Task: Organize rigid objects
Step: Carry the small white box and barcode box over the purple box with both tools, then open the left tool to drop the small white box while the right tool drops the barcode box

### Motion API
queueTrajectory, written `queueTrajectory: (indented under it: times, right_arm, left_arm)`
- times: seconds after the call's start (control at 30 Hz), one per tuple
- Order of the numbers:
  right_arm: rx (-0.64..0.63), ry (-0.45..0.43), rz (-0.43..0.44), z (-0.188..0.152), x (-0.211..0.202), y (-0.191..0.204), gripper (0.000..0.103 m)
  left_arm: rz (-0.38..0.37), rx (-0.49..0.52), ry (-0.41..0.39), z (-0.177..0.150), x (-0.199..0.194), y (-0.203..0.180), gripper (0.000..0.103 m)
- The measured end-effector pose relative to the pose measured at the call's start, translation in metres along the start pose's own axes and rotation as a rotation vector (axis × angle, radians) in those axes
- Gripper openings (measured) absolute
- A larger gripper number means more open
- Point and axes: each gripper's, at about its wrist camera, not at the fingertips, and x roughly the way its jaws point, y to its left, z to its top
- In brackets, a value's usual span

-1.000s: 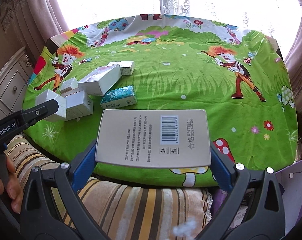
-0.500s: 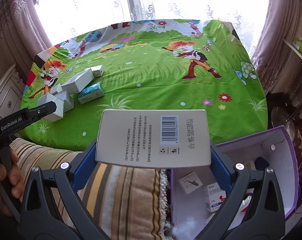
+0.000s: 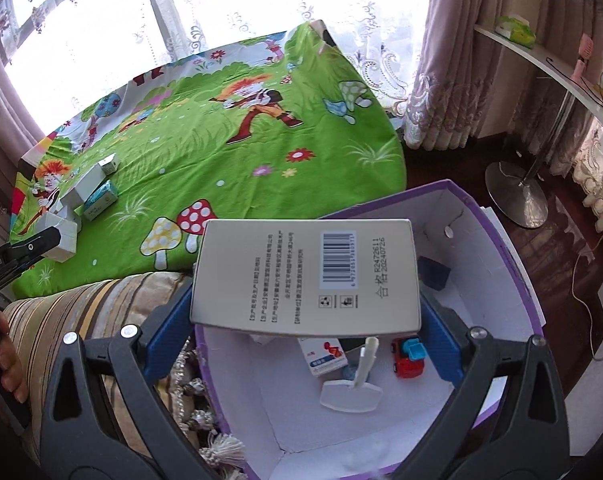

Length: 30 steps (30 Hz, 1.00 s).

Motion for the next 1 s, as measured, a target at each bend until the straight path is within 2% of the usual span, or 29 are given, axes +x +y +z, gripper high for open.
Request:
queueTrajectory:
  times: [0.47,0.87,0.93,1.0]
  right_arm:
    - [0.203,0.005,-0.130,-0.006,-0.006,-0.094,0.100]
    - [0.256,-0.029,-0.164,0.012,-0.002,-0.126,0.101]
    - [0.263,-0.023,-0.173,0.013,0.000,-0.130,0.101]
    - [0.269,-0.020,-0.171,0.012,0.001,-0.132,0.101]
  left_arm:
    - [-0.155,0.237,0.126,-0.032,0.015,-0.088,0.049]
    - [-0.256,0.412,0.222,-0.062,0.022,-0.138,0.049]
    - [-0.264,0.426,0.248,-0.065,0.025,-0.142,0.052]
    - [-0.260,0.433,0.261,-0.067,0.027,-0.143,0.065]
